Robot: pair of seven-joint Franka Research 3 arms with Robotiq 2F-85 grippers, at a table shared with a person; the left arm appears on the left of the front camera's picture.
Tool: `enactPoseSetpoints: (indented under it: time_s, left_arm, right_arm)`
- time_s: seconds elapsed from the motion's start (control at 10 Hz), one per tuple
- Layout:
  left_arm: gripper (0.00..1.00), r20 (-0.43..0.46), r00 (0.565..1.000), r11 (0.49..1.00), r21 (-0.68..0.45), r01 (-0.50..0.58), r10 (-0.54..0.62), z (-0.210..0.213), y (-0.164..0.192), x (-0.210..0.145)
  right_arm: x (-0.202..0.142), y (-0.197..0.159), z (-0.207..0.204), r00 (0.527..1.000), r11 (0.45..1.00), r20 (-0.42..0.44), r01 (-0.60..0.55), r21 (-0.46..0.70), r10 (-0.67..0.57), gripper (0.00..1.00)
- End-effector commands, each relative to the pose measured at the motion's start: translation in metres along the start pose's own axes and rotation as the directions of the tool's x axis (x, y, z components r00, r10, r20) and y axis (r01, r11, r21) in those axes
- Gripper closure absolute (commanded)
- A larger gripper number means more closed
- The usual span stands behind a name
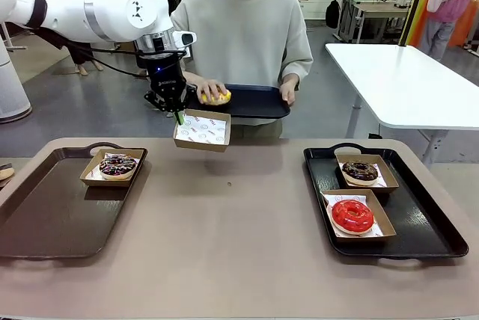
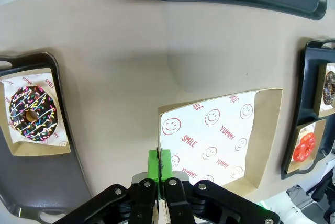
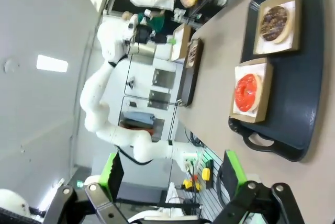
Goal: Individually package the donuts and arrange them on the tray.
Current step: Place the picked Paper togo box on the Handle tray while simultaneously picking up another Paper togo box from the table with the other hand.
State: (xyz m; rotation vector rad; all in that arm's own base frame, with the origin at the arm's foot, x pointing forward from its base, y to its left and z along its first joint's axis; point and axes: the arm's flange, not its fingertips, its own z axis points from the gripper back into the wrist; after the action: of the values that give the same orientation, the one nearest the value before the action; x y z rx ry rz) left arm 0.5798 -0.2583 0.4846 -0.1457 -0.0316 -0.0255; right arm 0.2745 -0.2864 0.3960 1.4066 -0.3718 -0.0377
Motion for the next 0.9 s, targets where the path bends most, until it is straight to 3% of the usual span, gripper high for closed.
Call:
enactPoseSetpoints:
  time_s: [0.0,0.1,0.8]
  left_arm:
    - [1.0,-0.002,1.0,1.0,0.016,0.002,-0.002,-0.001,-0.001,0.005]
    - [1.0,0.0,1.0,1.0,0.0,0.0,0.0,0.0,0.0,0.0]
    - [1.0,0.0,1.0,1.0,0.0,0.0,0.0,0.0,0.0,0.0]
  right_arm:
    - [-0.001,0.001,-0.012,0.996,0.997,0.058,0.064,-0.043,-0.061,0.0]
    - [0.0,0.0,0.0,1.0,1.0,0.0,0.0,0.0,0.0,0.0]
    - [0.0,0.0,0.0,1.0,1.0,0.0,0.0,0.0,0.0,0.0]
